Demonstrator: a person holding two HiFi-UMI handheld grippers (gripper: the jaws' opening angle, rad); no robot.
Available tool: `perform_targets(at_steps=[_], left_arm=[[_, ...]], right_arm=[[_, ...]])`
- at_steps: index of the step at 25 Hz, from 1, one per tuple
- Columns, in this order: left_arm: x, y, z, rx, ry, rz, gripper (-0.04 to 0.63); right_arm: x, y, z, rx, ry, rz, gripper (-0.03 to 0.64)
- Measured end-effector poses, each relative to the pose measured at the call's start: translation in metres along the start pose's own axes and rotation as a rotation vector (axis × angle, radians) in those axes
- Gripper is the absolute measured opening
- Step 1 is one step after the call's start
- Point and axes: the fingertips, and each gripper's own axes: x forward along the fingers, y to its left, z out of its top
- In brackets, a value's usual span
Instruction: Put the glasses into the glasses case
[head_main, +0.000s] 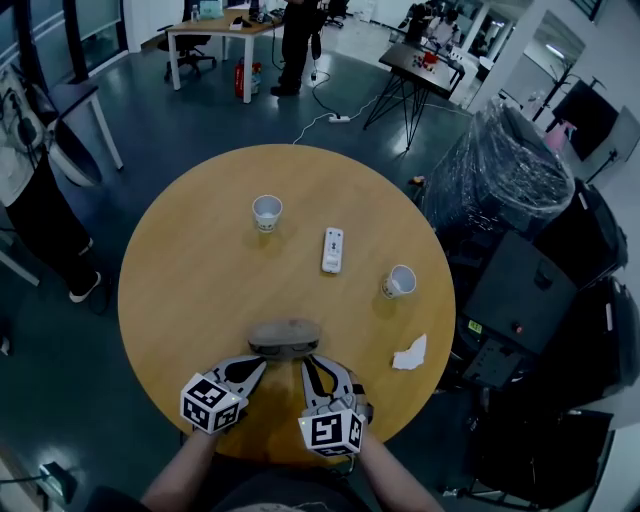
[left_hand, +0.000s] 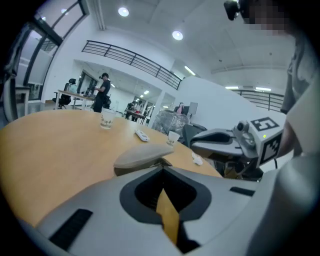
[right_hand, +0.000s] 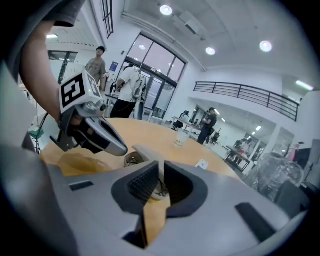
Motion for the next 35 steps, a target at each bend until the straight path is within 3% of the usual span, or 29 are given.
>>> perform_targets(at_steps=[3, 7, 12, 17, 22, 29, 35], left_arm=[[-0.019, -0.013, 0.022, -0.023, -0.088, 0.0, 0.006], [-0.043, -0.033, 0.056, 0.023, -0.178, 0.012, 0.006], [-0.073, -0.074, 0.085, 0.099, -0.275, 0.027, 0.006], [-0.097, -0.119, 0.094, 0.127, -0.349, 0.045, 0.006], [-0.113, -0.154, 0.093, 0.139, -0.385, 0.061, 0.006], [-0.13, -0.183, 0.085, 0.136, -0.408, 0.076, 0.006], [-0.131, -0.184, 0.082, 0.11, -0.404, 0.069, 0.006]], right_arm=[[-0.016, -0.004, 0.005, 0.006, -0.032, -0.028, 0.0], [-0.042, -0.007, 0.017, 0.053, -0.083, -0.047, -0.011], [-0.08, -0.012, 0.034, 0.173, -0.164, -0.043, -0.012], [-0.135, -0.028, 0.063, 0.298, -0.296, -0.079, -0.012], [-0.177, -0.021, 0.075, 0.192, -0.347, -0.082, -0.012], [-0.201, -0.008, 0.057, 0.291, -0.338, -0.055, -0.014], [-0.212, -0.005, 0.055, 0.283, -0.33, -0.06, -0.014]])
